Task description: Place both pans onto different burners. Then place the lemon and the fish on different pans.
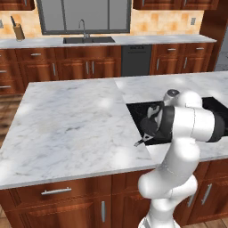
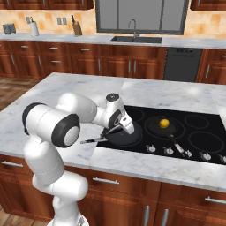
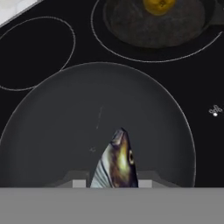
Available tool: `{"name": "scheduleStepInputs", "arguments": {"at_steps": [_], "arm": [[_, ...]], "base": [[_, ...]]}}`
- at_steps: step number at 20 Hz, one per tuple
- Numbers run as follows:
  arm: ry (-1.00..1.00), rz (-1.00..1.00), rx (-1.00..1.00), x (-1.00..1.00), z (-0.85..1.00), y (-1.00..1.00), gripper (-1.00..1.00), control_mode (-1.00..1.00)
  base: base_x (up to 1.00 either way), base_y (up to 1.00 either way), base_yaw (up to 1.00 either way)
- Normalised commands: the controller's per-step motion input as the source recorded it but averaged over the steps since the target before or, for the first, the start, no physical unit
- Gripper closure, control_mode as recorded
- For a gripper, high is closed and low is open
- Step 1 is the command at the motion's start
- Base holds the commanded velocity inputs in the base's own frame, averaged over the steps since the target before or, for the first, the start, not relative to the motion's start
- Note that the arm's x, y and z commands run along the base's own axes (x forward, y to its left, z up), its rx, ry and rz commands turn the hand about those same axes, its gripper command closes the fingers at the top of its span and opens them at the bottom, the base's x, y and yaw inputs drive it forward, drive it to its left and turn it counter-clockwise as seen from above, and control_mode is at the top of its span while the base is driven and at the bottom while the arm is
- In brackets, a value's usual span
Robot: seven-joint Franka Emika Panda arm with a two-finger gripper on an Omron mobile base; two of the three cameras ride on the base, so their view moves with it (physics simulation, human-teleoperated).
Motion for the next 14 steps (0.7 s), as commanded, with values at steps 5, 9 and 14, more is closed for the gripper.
{"name": "scheduleStepInputs", "arguments": {"at_steps": [5,9,14], "arm": [[0.00,0.00,0.00,0.27,-0.21,-0.18,1.00,-1.00],[0.00,0.00,0.00,0.25,-0.23,-0.14,1.00,-1.00],[0.00,0.00,0.00,0.27,-0.24,-0.14,1.00,-1.00]], "base": [[0.00,0.00,0.00],[0.00,0.00,0.00],[0.00,0.00,0.00]]}}
